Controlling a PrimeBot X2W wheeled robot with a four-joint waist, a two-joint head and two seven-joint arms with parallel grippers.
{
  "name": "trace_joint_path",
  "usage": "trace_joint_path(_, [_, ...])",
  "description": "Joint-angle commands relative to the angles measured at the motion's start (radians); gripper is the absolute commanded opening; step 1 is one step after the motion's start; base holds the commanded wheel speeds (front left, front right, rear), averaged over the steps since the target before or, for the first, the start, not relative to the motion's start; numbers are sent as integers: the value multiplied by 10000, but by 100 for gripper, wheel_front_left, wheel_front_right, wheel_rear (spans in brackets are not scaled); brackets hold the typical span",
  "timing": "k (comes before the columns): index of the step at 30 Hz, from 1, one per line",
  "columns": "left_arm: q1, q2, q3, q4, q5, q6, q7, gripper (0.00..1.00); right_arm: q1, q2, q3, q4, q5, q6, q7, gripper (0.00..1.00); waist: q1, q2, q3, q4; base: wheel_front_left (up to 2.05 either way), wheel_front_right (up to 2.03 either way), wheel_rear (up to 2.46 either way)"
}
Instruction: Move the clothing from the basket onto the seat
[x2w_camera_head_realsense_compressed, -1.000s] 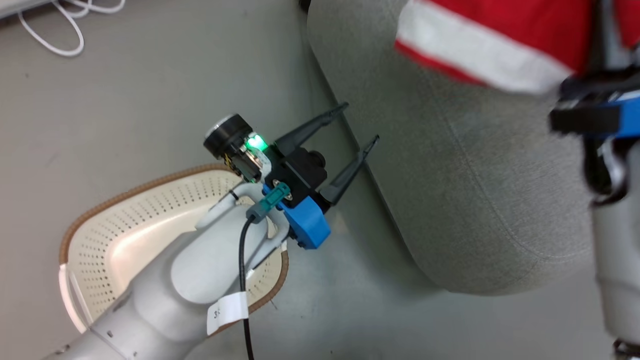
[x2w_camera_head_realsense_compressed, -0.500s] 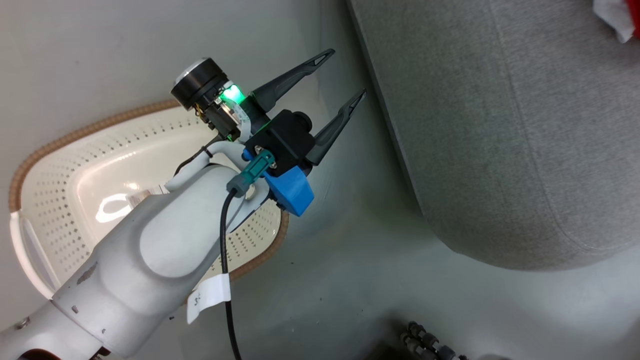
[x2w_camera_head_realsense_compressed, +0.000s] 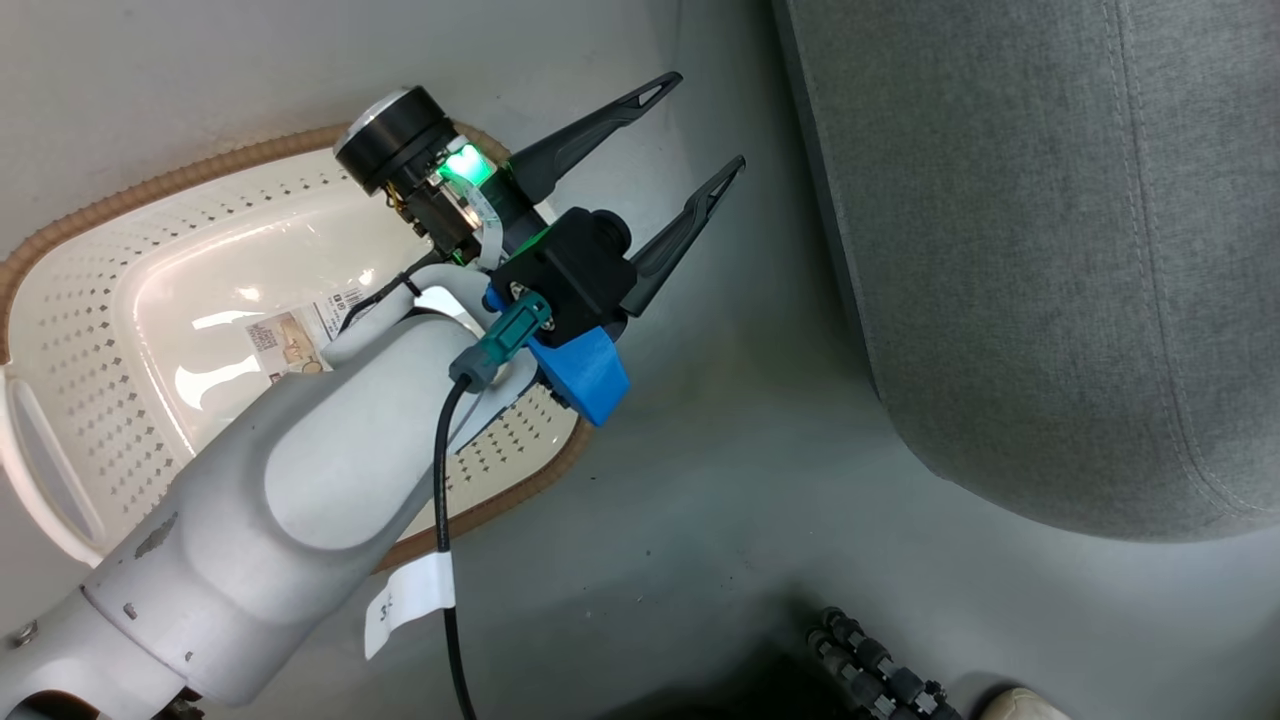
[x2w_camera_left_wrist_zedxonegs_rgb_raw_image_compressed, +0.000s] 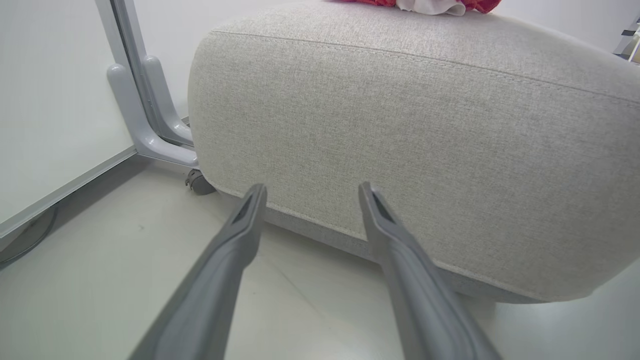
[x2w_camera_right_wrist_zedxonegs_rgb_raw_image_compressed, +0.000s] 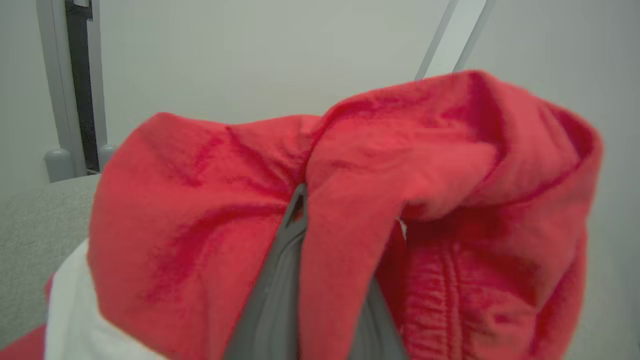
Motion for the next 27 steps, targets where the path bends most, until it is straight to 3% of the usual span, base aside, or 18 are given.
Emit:
trace_joint_path(1, [-149,15,21,-67,3,101,-18,100,94,276,33,389,-239,1,-5,0,-1,0,-4,81,0,0,0])
trace_joint_path(6, [-112,29,32,-60,-70,144,-101,100,-380,725,-278,1068,-786,1,-4,0,-1,0,-92,116,0,0,0])
trace_joint_path(7, [-99,22,26,-33,-72,153,-119,100,-467,776,-400,1037,-880,1,-5,84,-1,0,-125,118,0,0,0])
trace_joint_path(8, [-84,1,16,2,-93,155,-119,100,-508,850,-523,991,-942,1,-5,100,-1,0,-175,128,0,0,0])
trace_joint_path(17, [289,-420,106,360,-328,247,-410,100,855,1002,-886,15,-847,1,-5,100,-1,0,-1247,372,0,0,0])
trace_joint_path(23, [817,-784,471,427,-519,306,-457,100,2421,848,-414,-661,-585,1,-5,100,-1,0,-2362,644,0,0,0])
trace_joint_path(27, [1585,-960,1274,123,-592,444,-461,100,4013,810,256,-1932,-37,1,-7,100,-1,0,-3346,905,0,0,0])
